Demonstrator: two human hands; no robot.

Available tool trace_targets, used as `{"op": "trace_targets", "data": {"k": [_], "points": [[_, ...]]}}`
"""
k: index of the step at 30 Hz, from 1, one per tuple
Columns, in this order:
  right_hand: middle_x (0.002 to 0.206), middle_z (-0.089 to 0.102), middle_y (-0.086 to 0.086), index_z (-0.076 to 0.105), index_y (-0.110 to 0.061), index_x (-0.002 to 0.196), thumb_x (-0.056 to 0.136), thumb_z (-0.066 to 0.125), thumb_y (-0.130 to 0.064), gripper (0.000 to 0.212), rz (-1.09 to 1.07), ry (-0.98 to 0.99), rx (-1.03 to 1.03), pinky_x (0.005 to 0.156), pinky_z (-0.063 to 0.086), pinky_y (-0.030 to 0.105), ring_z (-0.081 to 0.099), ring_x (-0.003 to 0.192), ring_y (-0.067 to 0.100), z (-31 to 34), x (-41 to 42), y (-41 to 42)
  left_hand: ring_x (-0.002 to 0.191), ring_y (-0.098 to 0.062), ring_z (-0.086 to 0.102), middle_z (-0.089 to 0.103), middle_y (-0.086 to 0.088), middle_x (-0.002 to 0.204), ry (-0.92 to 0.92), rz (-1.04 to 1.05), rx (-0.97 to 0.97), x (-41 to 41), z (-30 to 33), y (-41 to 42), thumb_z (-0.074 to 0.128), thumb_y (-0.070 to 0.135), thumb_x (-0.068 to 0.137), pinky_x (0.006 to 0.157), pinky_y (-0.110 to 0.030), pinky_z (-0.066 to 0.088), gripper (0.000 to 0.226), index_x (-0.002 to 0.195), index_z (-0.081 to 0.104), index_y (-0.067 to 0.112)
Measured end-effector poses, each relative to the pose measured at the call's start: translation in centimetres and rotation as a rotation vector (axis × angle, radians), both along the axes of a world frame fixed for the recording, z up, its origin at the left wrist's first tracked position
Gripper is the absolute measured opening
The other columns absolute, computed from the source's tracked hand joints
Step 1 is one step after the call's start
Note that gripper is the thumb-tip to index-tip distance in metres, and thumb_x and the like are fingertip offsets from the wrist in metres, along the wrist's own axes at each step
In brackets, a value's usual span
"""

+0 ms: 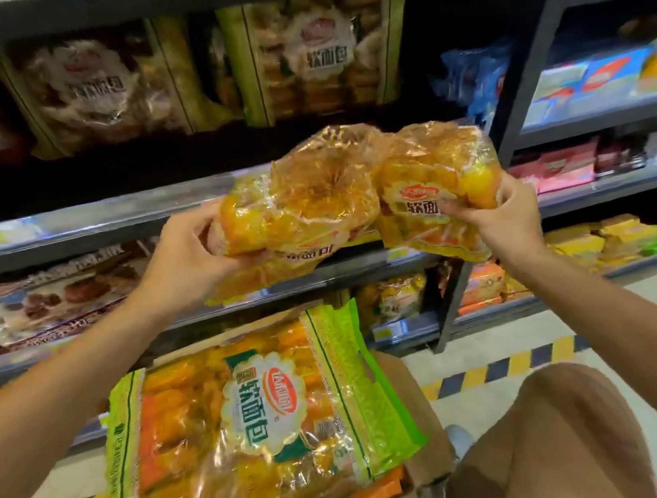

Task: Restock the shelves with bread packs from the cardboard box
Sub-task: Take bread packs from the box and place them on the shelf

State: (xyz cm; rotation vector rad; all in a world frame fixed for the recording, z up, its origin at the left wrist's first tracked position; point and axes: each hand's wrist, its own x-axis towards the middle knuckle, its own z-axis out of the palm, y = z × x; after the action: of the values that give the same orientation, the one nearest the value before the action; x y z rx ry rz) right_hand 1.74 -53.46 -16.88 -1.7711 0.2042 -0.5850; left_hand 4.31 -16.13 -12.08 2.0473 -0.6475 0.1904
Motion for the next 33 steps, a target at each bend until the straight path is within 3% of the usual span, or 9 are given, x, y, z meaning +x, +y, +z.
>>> {"op": "trace_targets", "data": {"k": [3,6,10,13,16,21,24,29,33], "points": [[0.099,0.072,-0.01,0.067,-0.017,0.114,0.072,0.089,-0.026,0.049,-0.007,-0.011,0.026,0.065,0.058,0.015,0.068,0.08,-0.008,-1.5,0.6,-1.2,0.105,0.001,0.064,0.071,0.003,0.113,-0.075,-0.055,0.141,0.7,-1.5,-0.8,0.085,0.023,0.068,0.096,-0.019,0.049,0.05,0.115,0.07,0.015],[0.098,0.071,-0.013,0.067,-0.019,0.114,0.072,0.089,-0.025,0.048,0.008,-0.044,-0.059,0.072,0.057,0.015,0.067,0.085,-0.01,-3.2,1.4,-1.9,0.113,-0.005,0.063,0.069,0.001,0.117,-0.196,-0.125,0.251,1.0,-2.9,-1.7,0.082,0.017,0.075,0.099,-0.02,0.048,0.043,0.117,0.07,0.014],[0.117,0.069,-0.003,0.068,-0.017,0.121,0.072,0.09,-0.015,0.054,0.048,-0.151,-0.264,0.092,0.056,0.036,0.065,0.111,0.016,-5.9,2.9,-3.0,0.119,-0.006,0.06,0.068,0.0,0.122,-0.303,-0.231,0.356,2.3,-4.4,-2.2,0.081,0.017,0.076,0.104,-0.02,0.044,0.047,0.121,0.069,0.015],[0.125,0.064,-0.005,0.068,-0.012,0.123,0.072,0.082,0.008,0.056,0.067,-0.361,-0.508,0.098,0.05,0.044,0.059,0.119,0.021,-7.4,4.6,-2.8,0.121,-0.012,0.061,0.068,0.0,0.124,-0.305,-0.233,0.393,3.2,-5.3,-2.4,0.083,0.014,0.075,0.105,-0.033,0.049,0.048,0.122,0.071,0.012],[0.127,0.065,0.008,0.068,-0.004,0.124,0.077,0.077,0.007,0.049,0.095,-0.417,-0.559,0.1,0.047,0.049,0.057,0.122,0.025,-8.4,6.4,-2.0,0.122,-0.012,0.06,0.067,0.001,0.126,-0.285,-0.249,0.413,4.0,-5.8,-2.8,0.081,0.015,0.077,0.104,-0.038,0.05,0.049,0.125,0.069,0.013],[0.133,0.06,0.014,0.059,0.002,0.133,0.08,0.082,-0.005,0.058,0.251,-0.304,-0.455,0.106,0.047,0.046,0.055,0.128,0.026,-9.4,8.8,-0.5,0.124,-0.011,0.058,0.065,0.003,0.129,-0.276,-0.273,0.45,5.0,-6.6,-3.0,0.078,0.014,0.081,0.104,-0.037,0.049,0.049,0.129,0.067,0.017],[0.138,0.057,0.007,0.053,-0.007,0.141,0.082,0.082,-0.017,0.067,0.312,-0.181,-0.512,0.111,0.043,0.043,0.05,0.133,0.019,-9.6,10.1,-0.1,0.124,-0.01,0.058,0.065,0.003,0.13,-0.253,-0.276,0.44,5.4,-6.9,-3.1,0.078,0.015,0.081,0.104,-0.037,0.049,0.049,0.129,0.067,0.017],[0.131,0.051,0.002,0.042,-0.022,0.142,0.076,0.081,-0.051,0.082,0.052,0.066,-0.62,0.101,0.044,0.036,0.045,0.125,0.021,-10.9,12.1,-1.2,0.124,-0.012,0.059,0.065,0.0,0.129,-0.267,-0.286,0.407,5.9,-7.4,-2.9,0.078,0.012,0.081,0.105,-0.034,0.048,0.048,0.127,0.067,0.012],[0.13,0.047,0.005,0.04,-0.017,0.137,0.079,0.078,-0.051,0.077,-0.074,0.169,-0.653,0.089,0.047,0.043,0.048,0.123,0.026,-11.8,12.3,-1.9,0.122,-0.012,0.059,0.065,-0.002,0.127,-0.281,-0.283,0.36,6.2,-7.7,-2.7,0.075,0.016,0.085,0.106,-0.03,0.047,0.043,0.127,0.066,0.009]]}}
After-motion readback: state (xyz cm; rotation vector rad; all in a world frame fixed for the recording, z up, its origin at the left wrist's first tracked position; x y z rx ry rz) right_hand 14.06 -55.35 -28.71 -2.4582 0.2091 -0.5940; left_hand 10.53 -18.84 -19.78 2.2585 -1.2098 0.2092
